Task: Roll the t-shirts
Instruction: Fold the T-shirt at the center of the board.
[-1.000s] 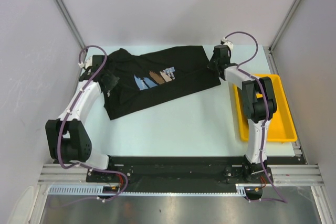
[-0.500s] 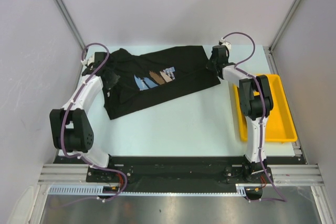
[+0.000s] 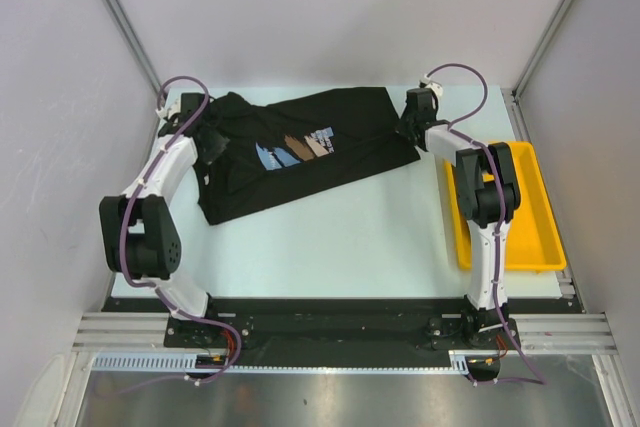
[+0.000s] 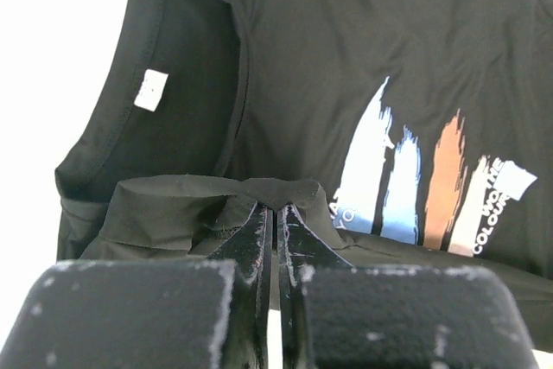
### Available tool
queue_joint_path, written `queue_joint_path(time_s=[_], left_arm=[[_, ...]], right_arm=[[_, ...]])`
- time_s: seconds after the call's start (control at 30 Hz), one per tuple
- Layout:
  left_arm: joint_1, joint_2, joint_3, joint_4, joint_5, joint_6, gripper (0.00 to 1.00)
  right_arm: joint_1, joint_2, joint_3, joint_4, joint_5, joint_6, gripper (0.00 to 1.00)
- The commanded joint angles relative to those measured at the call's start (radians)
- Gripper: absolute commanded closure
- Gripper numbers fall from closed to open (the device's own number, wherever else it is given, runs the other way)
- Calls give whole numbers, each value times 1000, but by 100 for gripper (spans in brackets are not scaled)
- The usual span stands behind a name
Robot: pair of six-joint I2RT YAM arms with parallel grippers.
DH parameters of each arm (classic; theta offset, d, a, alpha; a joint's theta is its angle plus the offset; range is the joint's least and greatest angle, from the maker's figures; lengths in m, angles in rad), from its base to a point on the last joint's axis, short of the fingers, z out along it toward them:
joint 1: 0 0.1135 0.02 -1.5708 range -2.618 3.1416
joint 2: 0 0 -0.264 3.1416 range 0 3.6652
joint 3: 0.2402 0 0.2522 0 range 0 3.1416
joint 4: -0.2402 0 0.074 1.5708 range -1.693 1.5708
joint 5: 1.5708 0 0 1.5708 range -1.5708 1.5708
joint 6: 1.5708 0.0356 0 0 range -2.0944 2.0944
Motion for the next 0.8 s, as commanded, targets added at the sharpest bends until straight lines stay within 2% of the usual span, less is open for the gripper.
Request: queue_joint_path(time_s=[0.0, 0.17, 0.27, 0.37, 0.4, 0.47, 0.57, 0.6, 0.67, 0.73, 0.77], left_arm=[[11, 9, 68, 29, 3, 28, 100], [11, 32, 95, 28, 8, 28, 100], [11, 53, 103, 34, 22, 31, 100], [11, 82, 105, 35, 45, 42, 99], [11, 84, 100, 38, 49, 45, 97], [40, 79, 86, 49, 52, 55, 89], [58, 30, 62, 52, 59, 65, 53], [68, 13, 53, 48, 51, 65, 34], [74, -58, -2, 51, 48, 57, 24], [77, -117, -56, 51, 52, 39, 22], [77, -176, -126, 64, 66, 11, 22]], right_arm=[[-14, 5, 30, -17, 34, -1, 97], [-14, 6, 39, -22, 40, 1, 97], [-14, 12, 52, -28, 31, -2, 91], [-14, 11, 61, -46, 17, -10, 71], [-14, -6, 59, -54, 14, -13, 60], [-14, -32, 50, -75, 10, -19, 47], [-20, -89, 35, -138, 14, -21, 40], [-25, -103, 23, -153, 11, -16, 40], [-28, -153, -32, -186, 5, -1, 41], [-31, -198, -95, -228, 16, 14, 43], [-35, -213, -118, -236, 13, 33, 48]])
